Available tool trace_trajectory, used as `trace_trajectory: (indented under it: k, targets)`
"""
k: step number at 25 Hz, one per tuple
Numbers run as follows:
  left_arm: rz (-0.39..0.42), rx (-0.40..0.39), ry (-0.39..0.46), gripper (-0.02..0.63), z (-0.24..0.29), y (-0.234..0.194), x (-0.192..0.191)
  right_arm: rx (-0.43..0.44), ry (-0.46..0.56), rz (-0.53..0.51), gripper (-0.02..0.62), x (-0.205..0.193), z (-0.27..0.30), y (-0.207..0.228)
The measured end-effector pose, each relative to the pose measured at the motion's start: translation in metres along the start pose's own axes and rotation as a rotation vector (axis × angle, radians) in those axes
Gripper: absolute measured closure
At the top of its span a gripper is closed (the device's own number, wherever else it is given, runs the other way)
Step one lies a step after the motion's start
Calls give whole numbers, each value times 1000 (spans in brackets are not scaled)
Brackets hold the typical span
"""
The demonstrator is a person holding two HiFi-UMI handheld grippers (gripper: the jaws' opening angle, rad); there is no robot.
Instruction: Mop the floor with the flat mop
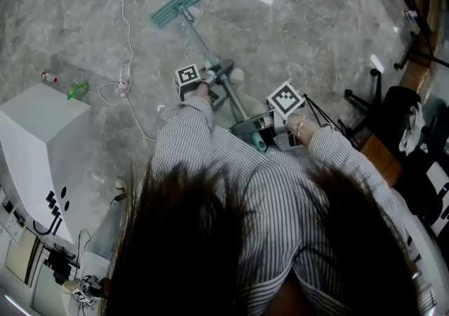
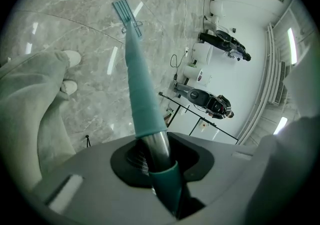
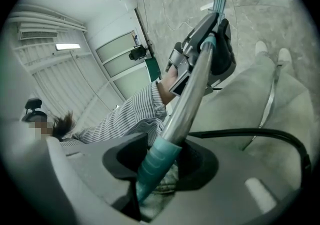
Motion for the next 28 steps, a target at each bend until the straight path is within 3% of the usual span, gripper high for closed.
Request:
trace_trajectory:
  k: [8,11,16,24,28]
  targets:
    - [47,49,-68,515,4,4,6,46,38,3,431,11,-2,-5]
    - [53,29,-45,509,8,22,31,53,78,5,431,41,-2,-14]
    - [56,29,-54,512,5,50,77,28,44,-15,433,87,17,-30]
    - [72,68,-88,515,-18,110,177,14,60,26,448,188,75,-70]
    - [84,67,-72,515,-18,149,262,13,93,35,451,274,99,-91]
Point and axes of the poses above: the fingertips, and each gripper's own axes: z forward along the fingers, y to its right, x out of its top, the point moved 1 cm from there along -z, backward along the fingers, and after that the axes turned 2 degrees about -z, right-handed, at the moved point
